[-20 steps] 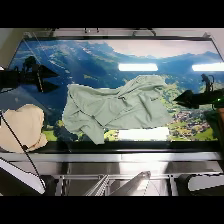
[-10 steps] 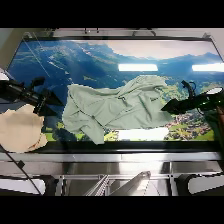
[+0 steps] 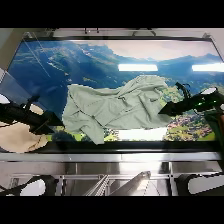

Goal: Fold the shirts.

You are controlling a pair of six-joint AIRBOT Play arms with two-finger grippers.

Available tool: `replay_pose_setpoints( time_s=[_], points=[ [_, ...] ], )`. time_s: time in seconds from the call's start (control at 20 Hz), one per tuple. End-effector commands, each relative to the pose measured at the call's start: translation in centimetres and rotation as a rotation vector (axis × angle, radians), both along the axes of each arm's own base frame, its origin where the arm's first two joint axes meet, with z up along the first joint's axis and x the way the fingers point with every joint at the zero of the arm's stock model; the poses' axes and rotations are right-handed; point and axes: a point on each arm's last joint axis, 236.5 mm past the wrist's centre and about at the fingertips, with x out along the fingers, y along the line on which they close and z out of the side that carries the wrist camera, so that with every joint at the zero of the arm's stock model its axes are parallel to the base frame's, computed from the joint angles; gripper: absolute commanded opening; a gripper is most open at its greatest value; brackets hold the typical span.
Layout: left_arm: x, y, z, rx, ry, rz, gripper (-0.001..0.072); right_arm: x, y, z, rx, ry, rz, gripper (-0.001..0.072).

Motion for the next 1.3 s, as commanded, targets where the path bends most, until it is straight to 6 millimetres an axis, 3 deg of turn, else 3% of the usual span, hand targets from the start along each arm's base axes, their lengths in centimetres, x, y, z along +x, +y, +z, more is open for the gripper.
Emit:
replay_pose_setpoints(
  time_s=[0.0, 0.1, 0.3, 0.4, 0.5, 0.55, 0.6, 0.7, 0.8, 0.85, 0.95, 1.1, 1.15, 1.2, 1.25],
  points=[
    [0.3, 0.4, -4.0, 0.047, -0.013, 0.082, 0.0698, -0.1, 0.1, 0.1, 0.007, 0.004, 0.000, 0.0223],
    [0.7, -1.0, -5.3, -0.035, 0.028, 0.119, 0.0698, -0.1, 0.1, 0.1, 0.007, 0.004, 0.000, 0.0223],
    [4.4, -4.9, -5.4, -0.291, -0.055, 0.192, 0.0697, -0.4, 0.3, 0.3, 0.017, 0.016, 0.006, 0.0223],
    [6.0, -5.7, -5.3, -0.363, -0.104, 0.216, 0.0423, -0.9, 0.6, 0.6, 0.035, 0.037, 0.015, 0.0223],
    [6.1, -5.9, -5.5, -0.385, -0.087, 0.202, 0.0158, -1.3, 0.9, 1.0, 0.055, 0.061, 0.015, 0.0222],
    [5.8, -6.0, -5.2, -0.401, -0.078, 0.178, 0.0005, -1.7, 1.2, 1.2, 0.071, 0.073, 0.026, 0.0161],
    [5.6, -6.2, -4.8, -0.420, -0.077, 0.160, 0.0013, -2.1, 1.6, 1.8, 0.099, 0.087, 0.036, 0.0017],
    [5.4, -6.6, -3.0, -0.446, -0.100, 0.129, 0.0014, -2.6, 2.0, 3.1, 0.122, 0.099, 0.047, 0.0017],
    [5.1, -7.0, 0.7, -0.479, -0.163, 0.080, 0.0014, -2.8, 1.7, 5.7, 0.131, 0.065, 0.053, 0.0016],
    [4.7, -7.1, 3.2, -0.494, -0.209, 0.046, 0.0014, -2.5, 1.4, 7.6, 0.134, 0.018, 0.043, 0.0016],
    [4.4, -7.4, 9.7, -0.565, -0.351, 0.021, 0.0015, -0.7, 0.0, 13.8, 0.163, -0.158, -0.041, 0.0017],
    [4.5, -6.1, 23.3, -0.706, -0.747, 0.098, 0.0022, 1.4, -4.1, 28.0, 0.215, -0.567, -0.250, 0.0016],
    [4.0, -5.2, 28.1, -0.715, -0.916, 0.122, 0.0023, 1.2, -5.5, 33.2, 0.239, -0.719, -0.332, 0.0017],
    [3.3, -4.5, 31.9, -0.681, -1.061, 0.131, 0.0023, 0.6, -6.9, 39.0, 0.266, -0.894, -0.438, 0.0016],
    [2.0, -4.2, 35.3, -0.614, -1.197, 0.112, 0.0024, -0.4, -7.8, 43.3, 0.282, -1.022, -0.519, 0.0016]
  ],
)
